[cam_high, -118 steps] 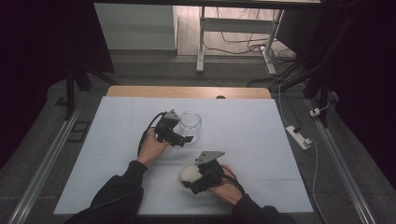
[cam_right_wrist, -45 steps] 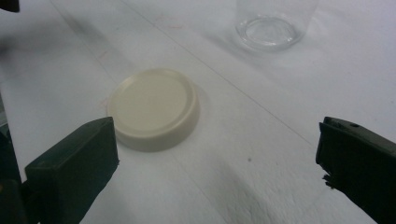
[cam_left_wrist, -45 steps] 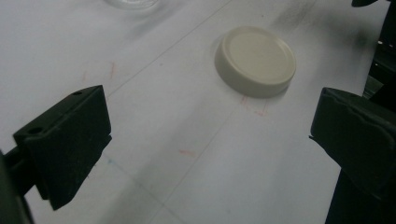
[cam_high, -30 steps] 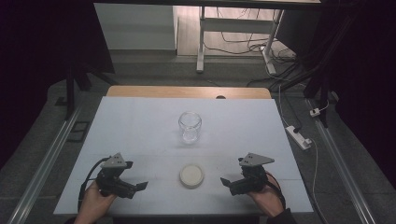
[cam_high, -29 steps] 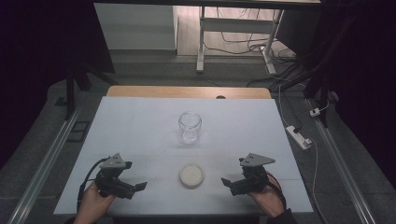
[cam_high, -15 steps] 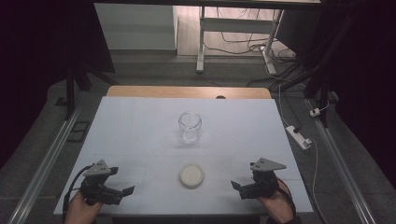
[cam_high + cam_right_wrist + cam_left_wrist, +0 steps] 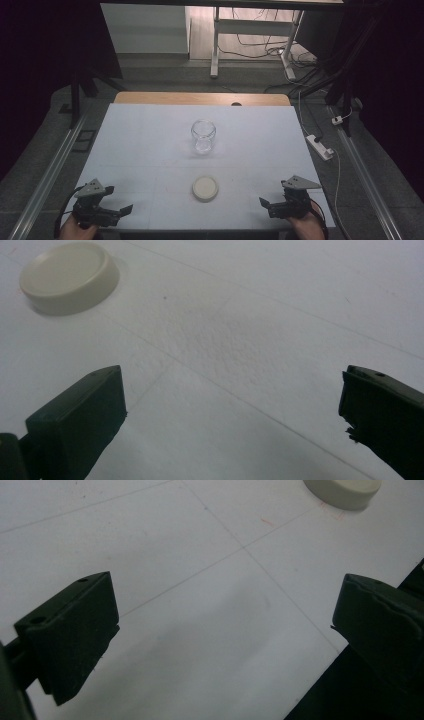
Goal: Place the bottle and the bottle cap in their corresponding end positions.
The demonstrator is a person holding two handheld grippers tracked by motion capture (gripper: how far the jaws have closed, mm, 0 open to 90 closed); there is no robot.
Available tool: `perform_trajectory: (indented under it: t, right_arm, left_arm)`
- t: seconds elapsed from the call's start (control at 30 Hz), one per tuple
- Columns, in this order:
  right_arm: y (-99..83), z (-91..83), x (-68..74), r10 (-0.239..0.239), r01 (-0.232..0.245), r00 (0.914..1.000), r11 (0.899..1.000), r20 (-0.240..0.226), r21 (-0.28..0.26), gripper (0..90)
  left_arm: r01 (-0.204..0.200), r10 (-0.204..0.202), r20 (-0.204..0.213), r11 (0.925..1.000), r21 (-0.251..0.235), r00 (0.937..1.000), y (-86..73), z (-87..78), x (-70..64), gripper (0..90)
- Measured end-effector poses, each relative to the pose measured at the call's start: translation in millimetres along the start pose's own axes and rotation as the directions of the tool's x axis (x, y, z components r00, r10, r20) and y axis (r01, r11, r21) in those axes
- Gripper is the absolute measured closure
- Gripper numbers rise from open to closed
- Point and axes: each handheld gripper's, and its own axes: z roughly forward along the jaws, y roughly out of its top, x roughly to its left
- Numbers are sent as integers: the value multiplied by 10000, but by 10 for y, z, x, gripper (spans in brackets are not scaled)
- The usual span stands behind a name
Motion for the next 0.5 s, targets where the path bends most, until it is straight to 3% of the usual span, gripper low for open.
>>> perform_trajectory:
  t: [0.37,0.5]
  right_arm:
    - [-111,-142,-64,496,-499,9982,9987,323,97,0]
    - [-133,-176,-65,596,-602,9977,9980,315,181,0]
  left_arm:
    - [264,-258,-384,9995,144,9989,-119,-77,20,0]
    - [289,-256,-854,9989,376,9960,-161,-106,12,0]
